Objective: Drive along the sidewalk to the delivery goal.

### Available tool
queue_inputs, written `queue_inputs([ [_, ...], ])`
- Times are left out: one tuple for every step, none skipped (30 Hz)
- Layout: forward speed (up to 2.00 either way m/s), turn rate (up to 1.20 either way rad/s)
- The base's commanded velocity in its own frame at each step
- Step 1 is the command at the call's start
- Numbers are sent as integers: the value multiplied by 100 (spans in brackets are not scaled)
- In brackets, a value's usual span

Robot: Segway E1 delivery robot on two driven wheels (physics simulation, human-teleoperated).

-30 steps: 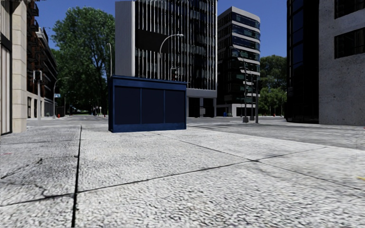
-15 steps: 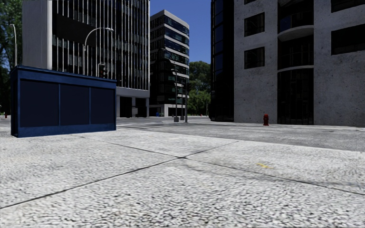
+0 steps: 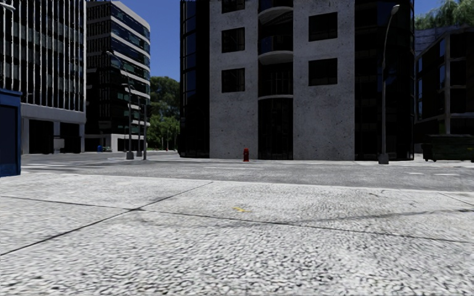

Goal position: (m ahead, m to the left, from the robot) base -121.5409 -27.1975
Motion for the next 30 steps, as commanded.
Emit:
queue_inputs([
  [0, -97],
  [0, -97],
  [0, -97],
  [0, -97],
  [0, -97],
  [0, -97],
  [0, -97],
  [0, -97],
  [0, -97],
  [0, -97],
  [0, -97],
  [0, -97],
  [0, -97],
  [0, -97],
  [0, -97],
  [0, -97],
  [0, -97],
  [0, -97],
  [0, -97],
  [0, -97],
  [0, -97],
  [0, -97],
  [0, -97],
  [0, -97],
  [0, -97],
  [0, -97],
  [0, -97],
  [0, -97],
  [0, -97],
  [0, -97],
])
